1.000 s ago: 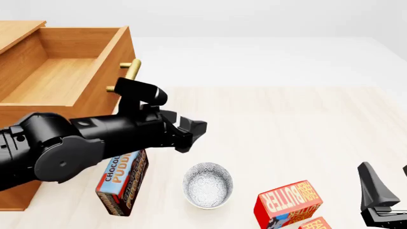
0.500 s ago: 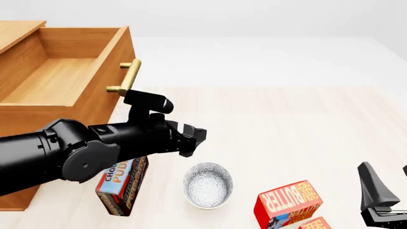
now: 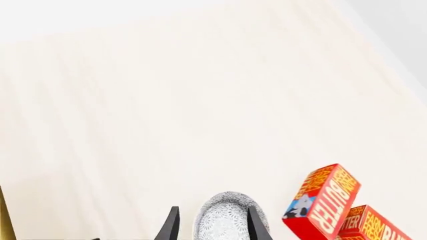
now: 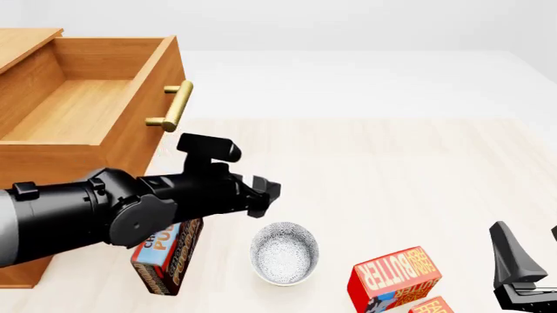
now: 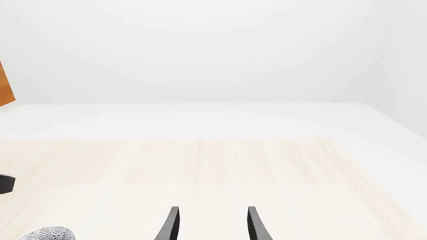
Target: Put the bowl in the top drawer of the cabinet.
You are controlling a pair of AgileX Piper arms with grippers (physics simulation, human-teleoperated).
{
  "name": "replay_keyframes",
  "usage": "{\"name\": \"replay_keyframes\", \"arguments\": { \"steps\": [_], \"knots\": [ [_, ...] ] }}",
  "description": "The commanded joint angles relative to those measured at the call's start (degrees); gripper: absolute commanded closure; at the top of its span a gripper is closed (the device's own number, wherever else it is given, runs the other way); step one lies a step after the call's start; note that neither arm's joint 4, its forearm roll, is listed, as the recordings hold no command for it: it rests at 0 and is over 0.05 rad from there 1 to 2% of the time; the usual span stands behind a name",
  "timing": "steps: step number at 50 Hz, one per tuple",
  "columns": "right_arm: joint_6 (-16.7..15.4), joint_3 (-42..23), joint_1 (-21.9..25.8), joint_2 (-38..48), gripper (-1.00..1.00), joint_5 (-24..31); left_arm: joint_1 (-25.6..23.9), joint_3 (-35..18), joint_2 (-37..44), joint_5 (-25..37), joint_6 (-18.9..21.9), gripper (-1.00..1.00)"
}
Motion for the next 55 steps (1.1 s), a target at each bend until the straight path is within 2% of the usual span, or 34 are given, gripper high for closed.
{"name": "replay_keyframes", "arguments": {
  "steps": [1, 10, 55],
  "knots": [
    [0.0, 0.0, 0.0, 0.0, -1.00, 0.0, 0.0, 0.5, 1.7, -1.0, -0.7, -1.00],
    [0.0, 0.0, 0.0, 0.0, -1.00, 0.0, -0.4, 1.4, 3.5, -2.3, -2.5, -1.00],
    [0.0, 0.0, 0.0, 0.0, -1.00, 0.0, -1.7, 2.8, 10.2, -6.4, -5.6, -1.00]
  ]
}}
